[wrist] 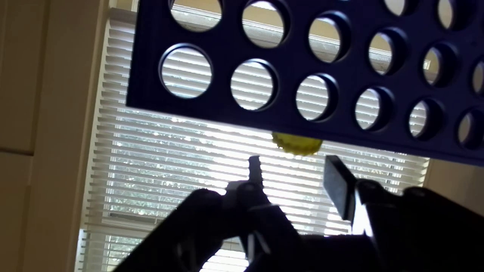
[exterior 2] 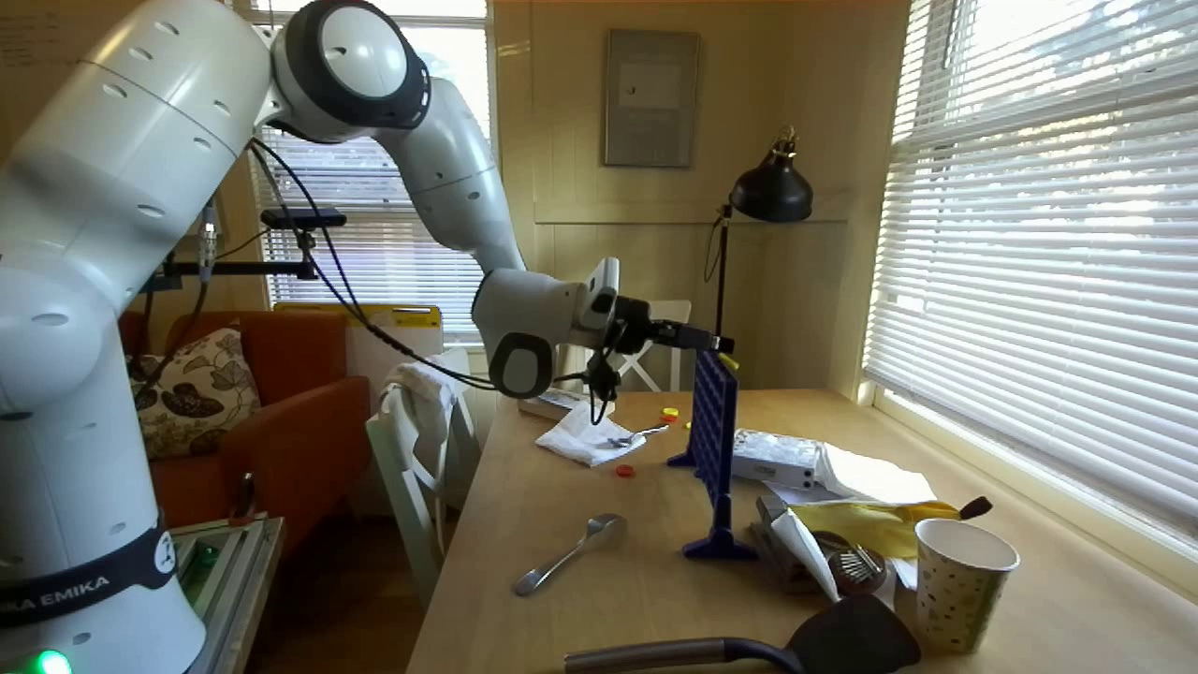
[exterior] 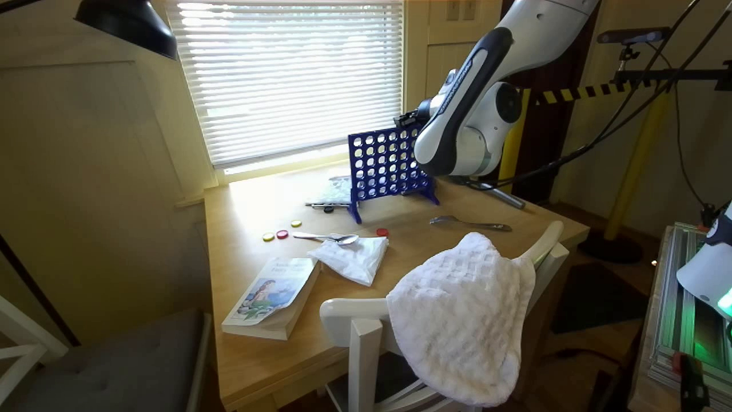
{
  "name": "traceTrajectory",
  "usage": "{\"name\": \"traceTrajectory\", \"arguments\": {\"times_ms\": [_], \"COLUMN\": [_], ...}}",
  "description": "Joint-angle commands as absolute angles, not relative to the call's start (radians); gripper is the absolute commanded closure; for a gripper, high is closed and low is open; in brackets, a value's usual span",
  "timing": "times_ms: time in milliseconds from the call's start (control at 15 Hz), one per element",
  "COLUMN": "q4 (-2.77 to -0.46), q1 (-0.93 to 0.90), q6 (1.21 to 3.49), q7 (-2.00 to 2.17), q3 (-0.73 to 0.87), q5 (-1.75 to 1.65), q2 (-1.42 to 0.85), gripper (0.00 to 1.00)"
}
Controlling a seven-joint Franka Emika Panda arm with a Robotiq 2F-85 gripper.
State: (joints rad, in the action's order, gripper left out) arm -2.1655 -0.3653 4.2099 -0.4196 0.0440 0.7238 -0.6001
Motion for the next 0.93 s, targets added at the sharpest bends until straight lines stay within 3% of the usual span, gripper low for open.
{"name": "traceTrajectory", "arguments": {"times_ms": [0, 200, 867], "q4": [-2.151, -2.154, -2.166], "q1": [-0.352, -0.352, -0.363], "q6": [4.213, 4.209, 4.21], "q7": [-0.432, -0.431, -0.503], "q3": [0.03, 0.027, 0.028], "q5": [0.692, 0.686, 0.729], "q2": [-0.608, -0.606, -0.599], "gripper": [0.21, 0.01, 0.0]}}
